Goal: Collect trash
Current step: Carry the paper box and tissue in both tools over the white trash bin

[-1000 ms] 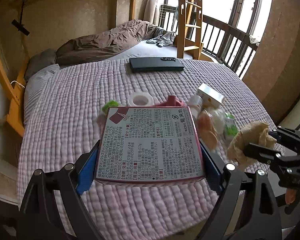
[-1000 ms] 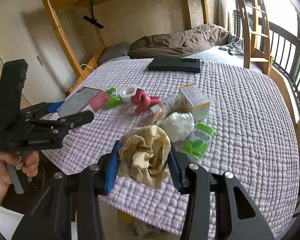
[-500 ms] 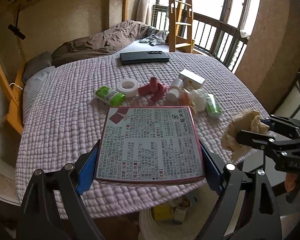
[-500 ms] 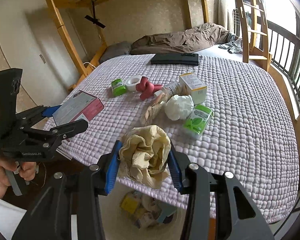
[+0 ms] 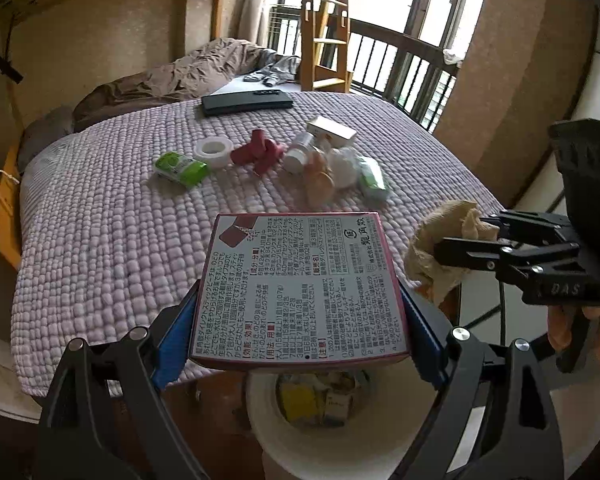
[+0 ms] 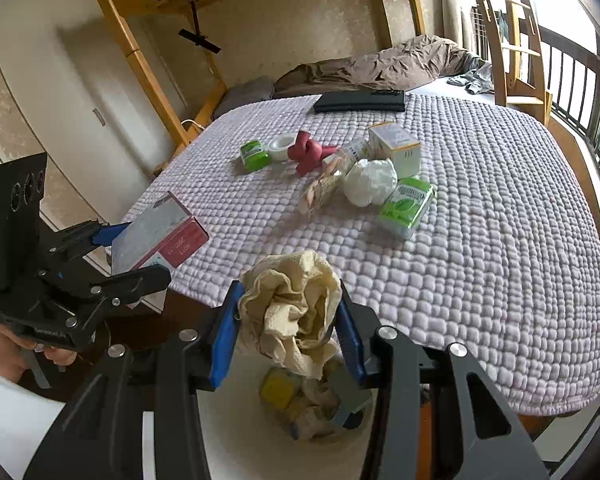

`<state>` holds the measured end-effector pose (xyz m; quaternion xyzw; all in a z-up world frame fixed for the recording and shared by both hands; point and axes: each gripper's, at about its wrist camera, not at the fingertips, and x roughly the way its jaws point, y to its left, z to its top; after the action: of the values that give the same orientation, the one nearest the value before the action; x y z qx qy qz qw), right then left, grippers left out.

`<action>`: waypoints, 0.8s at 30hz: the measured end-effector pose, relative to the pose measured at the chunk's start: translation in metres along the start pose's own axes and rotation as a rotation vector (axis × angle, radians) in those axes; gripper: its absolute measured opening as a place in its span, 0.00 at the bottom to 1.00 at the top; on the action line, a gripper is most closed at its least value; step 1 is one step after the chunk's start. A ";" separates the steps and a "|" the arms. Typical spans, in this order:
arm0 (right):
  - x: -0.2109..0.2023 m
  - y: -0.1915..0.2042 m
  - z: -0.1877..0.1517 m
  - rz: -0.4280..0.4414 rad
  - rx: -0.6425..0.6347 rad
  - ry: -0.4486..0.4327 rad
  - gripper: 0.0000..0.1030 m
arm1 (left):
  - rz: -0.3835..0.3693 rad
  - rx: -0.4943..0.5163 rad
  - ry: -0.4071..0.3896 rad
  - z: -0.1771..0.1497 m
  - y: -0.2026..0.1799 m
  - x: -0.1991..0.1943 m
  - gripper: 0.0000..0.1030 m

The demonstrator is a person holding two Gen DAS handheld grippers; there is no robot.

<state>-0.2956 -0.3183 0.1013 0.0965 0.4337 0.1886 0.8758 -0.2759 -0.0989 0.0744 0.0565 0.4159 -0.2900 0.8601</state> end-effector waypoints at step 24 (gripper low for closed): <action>-0.001 0.009 -0.049 0.042 -0.008 0.086 0.42 | -0.107 0.102 0.138 -0.050 -0.031 0.005 0.88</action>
<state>-0.3376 -0.3100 0.0759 0.0942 0.4679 0.2127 0.8526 -0.3246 -0.1102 0.0432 0.0978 0.4611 -0.3517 0.8088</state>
